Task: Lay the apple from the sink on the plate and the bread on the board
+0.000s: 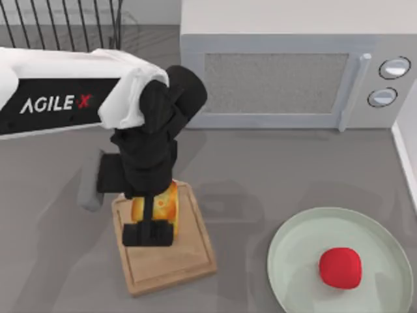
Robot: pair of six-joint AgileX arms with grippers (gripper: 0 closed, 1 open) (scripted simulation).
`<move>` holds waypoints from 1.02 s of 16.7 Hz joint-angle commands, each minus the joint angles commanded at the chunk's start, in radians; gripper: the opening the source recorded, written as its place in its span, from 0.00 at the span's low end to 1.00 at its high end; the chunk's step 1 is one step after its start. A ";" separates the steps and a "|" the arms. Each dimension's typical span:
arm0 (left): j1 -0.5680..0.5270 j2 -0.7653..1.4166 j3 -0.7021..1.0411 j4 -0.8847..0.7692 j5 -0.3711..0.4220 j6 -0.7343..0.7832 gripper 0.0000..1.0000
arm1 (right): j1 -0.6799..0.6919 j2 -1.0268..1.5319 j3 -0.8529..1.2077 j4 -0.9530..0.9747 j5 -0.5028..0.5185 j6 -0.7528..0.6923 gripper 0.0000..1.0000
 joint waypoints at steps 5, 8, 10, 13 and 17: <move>0.020 -0.060 -0.030 0.032 -0.004 0.050 1.00 | 0.000 0.000 0.000 0.000 0.000 0.000 1.00; 0.061 -0.199 -0.113 0.103 -0.008 0.189 1.00 | 0.000 0.000 0.000 0.000 0.000 0.000 1.00; 0.100 -0.328 -0.198 0.166 -0.008 0.333 1.00 | 0.000 0.000 0.000 0.000 0.000 0.000 1.00; 0.171 -0.569 -0.364 0.271 -0.005 0.615 1.00 | 0.000 0.000 0.000 0.000 0.000 0.000 1.00; 0.284 -0.949 -0.633 0.421 0.004 1.068 1.00 | 0.000 0.000 0.000 0.000 0.000 0.000 1.00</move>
